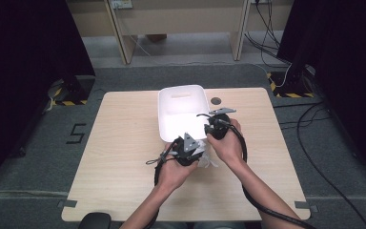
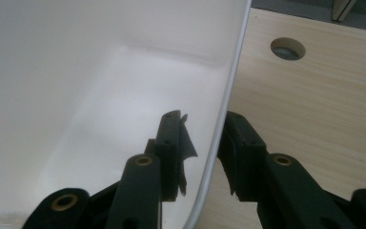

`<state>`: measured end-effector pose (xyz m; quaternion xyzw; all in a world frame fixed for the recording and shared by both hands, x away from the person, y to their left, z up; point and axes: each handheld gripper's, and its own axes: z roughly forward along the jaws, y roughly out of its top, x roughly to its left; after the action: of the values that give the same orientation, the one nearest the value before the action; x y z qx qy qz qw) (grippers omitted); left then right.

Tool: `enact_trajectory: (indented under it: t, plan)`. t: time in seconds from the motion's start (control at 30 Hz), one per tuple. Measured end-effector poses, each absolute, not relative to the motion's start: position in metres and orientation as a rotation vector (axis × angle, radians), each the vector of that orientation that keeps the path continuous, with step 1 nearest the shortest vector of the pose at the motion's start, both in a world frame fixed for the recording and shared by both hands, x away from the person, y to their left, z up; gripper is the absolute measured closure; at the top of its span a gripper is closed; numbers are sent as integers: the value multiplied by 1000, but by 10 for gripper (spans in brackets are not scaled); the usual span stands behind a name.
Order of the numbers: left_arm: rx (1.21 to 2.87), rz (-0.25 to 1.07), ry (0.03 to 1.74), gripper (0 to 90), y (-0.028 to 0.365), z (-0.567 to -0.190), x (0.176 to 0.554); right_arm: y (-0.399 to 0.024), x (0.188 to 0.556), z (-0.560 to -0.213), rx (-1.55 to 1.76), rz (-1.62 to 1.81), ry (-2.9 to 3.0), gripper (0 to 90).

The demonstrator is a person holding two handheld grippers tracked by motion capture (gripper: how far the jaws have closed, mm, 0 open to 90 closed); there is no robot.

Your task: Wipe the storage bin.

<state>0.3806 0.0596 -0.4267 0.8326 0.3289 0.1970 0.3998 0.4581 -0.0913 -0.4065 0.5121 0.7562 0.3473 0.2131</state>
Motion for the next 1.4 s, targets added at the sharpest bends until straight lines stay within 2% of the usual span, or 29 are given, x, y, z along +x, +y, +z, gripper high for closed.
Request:
enact_trajectory:
  t: [0.3, 0.53, 1.0, 1.4]
  plan:
    - [2108, 506, 838, 746, 63, -426, 381, -96, 456, -398, 1454, 1035, 2136, 627]
    - [2103, 523, 865, 746, 71, -426, 383, -101, 452, -385, 1458, 1061, 2160, 727]
    - [2119, 544, 881, 746, 70, -425, 385, -98, 451, -384, 1470, 1071, 2151, 736]
    - [2115, 559, 861, 745, 63, -418, 372, -96, 450, -385, 1476, 1068, 2134, 736]
